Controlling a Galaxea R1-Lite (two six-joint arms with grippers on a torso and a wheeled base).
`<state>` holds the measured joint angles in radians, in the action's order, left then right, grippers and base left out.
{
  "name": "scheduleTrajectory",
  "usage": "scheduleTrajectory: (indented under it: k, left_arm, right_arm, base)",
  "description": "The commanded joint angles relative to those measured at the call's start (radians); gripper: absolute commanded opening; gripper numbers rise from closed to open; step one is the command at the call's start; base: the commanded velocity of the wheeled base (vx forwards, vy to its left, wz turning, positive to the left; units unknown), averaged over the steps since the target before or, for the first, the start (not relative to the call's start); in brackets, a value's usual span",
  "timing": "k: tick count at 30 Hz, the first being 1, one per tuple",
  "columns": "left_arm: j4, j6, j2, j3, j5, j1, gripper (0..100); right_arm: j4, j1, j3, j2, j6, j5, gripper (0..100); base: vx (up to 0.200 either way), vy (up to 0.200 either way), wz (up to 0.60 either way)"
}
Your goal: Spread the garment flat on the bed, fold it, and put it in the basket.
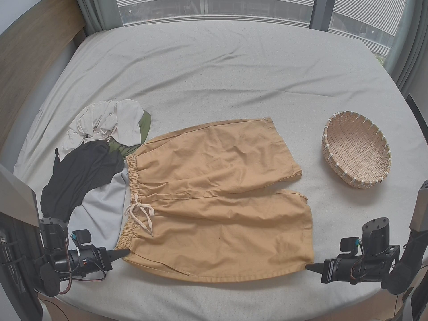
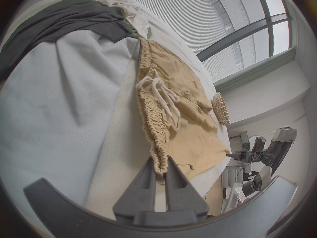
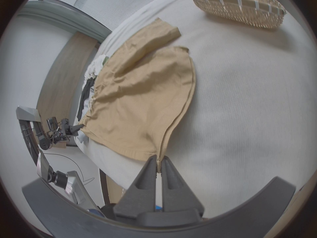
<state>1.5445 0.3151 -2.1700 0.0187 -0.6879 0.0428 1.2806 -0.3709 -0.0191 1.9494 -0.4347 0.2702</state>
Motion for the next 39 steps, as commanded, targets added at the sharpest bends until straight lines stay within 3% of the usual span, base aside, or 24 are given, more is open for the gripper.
scheduleTrajectory:
  k: [1, 9, 14, 26, 39]
  left_arm:
    - [0.008, 0.005, 0.081, 0.046, -0.012, -0.007, 0]
    - [0.009, 0.016, 0.165, 0.133, -0.010, -0.014, 0]
    - [0.008, 0.117, 0.234, 0.188, 0.008, -0.027, 0]
    - [0.008, 0.291, 0.253, 0.326, 0.166, -0.083, 0]
    - [0.006, 0.314, 0.242, 0.349, 0.214, -0.106, 0]
  right_arm:
    - [0.167, 0.017, -0.022, -0.010, -0.003, -0.002, 0]
    - [0.259, 0.044, -0.142, -0.015, -0.027, -0.002, 0]
    - [0.258, 0.078, -0.237, -0.035, -0.050, 0.000, 0]
    - [0.247, 0.113, -0.440, -0.029, -0.098, 0.032, 0]
    - [0.238, 0.147, -0.579, 0.020, -0.102, 0.050, 0]
  base:
    - [0.000, 0.000, 0.00]
    - [0.000, 0.000, 0.00]
    - [0.000, 0.000, 0.00]
    - [0.000, 0.000, 0.00]
    - [0.000, 0.000, 0.00]
